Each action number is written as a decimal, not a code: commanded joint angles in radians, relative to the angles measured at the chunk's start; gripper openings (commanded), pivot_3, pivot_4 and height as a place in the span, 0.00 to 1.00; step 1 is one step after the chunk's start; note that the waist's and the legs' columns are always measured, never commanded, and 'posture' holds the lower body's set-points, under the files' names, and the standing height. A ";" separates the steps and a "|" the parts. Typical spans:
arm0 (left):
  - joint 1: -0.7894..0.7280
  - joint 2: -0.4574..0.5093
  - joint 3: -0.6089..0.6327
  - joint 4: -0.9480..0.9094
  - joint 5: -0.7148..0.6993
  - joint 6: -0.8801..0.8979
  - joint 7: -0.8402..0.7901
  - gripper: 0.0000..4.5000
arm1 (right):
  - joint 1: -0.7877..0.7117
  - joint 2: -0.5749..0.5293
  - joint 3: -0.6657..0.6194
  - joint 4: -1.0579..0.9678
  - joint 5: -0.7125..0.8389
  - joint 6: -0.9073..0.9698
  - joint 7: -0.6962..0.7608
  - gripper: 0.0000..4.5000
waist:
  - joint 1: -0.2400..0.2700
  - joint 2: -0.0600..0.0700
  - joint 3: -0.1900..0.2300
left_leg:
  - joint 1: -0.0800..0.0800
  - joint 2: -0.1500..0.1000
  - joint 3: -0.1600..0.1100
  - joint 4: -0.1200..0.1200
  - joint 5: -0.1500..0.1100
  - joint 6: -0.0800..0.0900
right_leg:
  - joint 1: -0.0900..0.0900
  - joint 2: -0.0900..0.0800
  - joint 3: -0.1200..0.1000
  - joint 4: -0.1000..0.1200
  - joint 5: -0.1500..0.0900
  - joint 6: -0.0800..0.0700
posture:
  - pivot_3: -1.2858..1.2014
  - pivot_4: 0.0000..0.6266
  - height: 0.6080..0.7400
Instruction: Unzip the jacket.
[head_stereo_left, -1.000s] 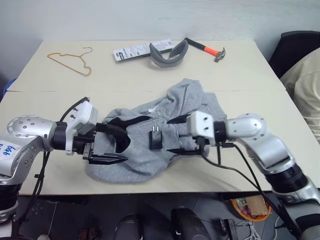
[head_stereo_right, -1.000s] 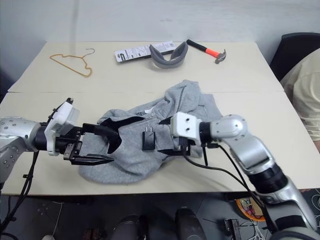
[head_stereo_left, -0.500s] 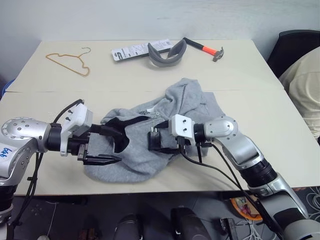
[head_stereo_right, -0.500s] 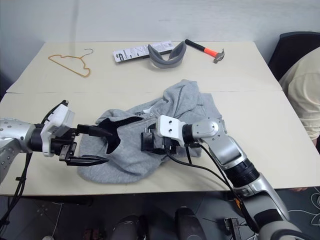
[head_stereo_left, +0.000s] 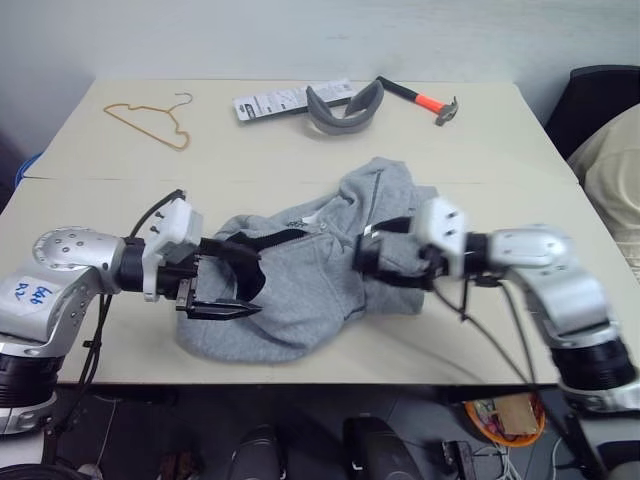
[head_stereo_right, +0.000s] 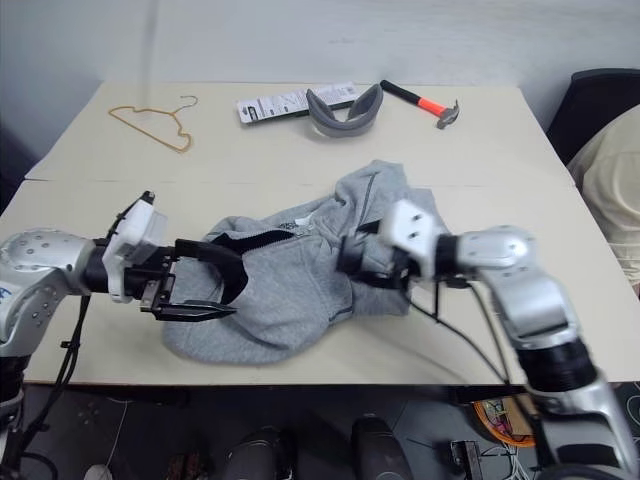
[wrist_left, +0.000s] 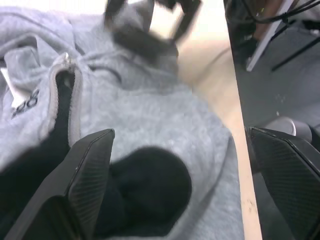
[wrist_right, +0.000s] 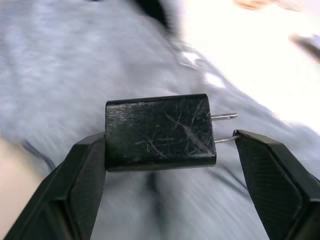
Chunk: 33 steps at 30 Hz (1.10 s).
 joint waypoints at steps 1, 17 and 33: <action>-0.016 -0.034 -0.017 -0.071 -0.034 0.007 0.010 1.00 | 0.143 -0.123 -0.285 0.046 0.021 0.077 -0.036 0.79 | 0.003 0.000 0.000 | 0.000 0.000 -0.001 0.000 0.000 0.000 | 0.001 0.000 0.001 -0.002 0.000 0.000 | 0.52 0.24 1.00; -0.060 -0.126 -0.090 -0.094 -0.001 -0.039 0.014 1.00 | 0.364 -0.130 -0.531 0.578 -0.053 -0.067 -0.292 1.00 | -0.044 0.000 0.000 | 0.010 0.000 0.000 -0.004 0.002 -0.005 | 0.007 0.013 0.016 -0.002 0.001 0.002 | 0.52 0.24 1.00; 0.154 0.048 -0.167 -0.066 0.395 -0.383 0.028 1.00 | 0.386 -0.303 -0.255 0.077 -0.119 -0.313 -0.029 1.00 | -0.049 0.004 -0.001 | 0.010 0.006 -0.002 -0.005 0.000 -0.007 | 0.008 0.014 0.016 -0.006 0.001 0.002 | 0.52 0.24 1.00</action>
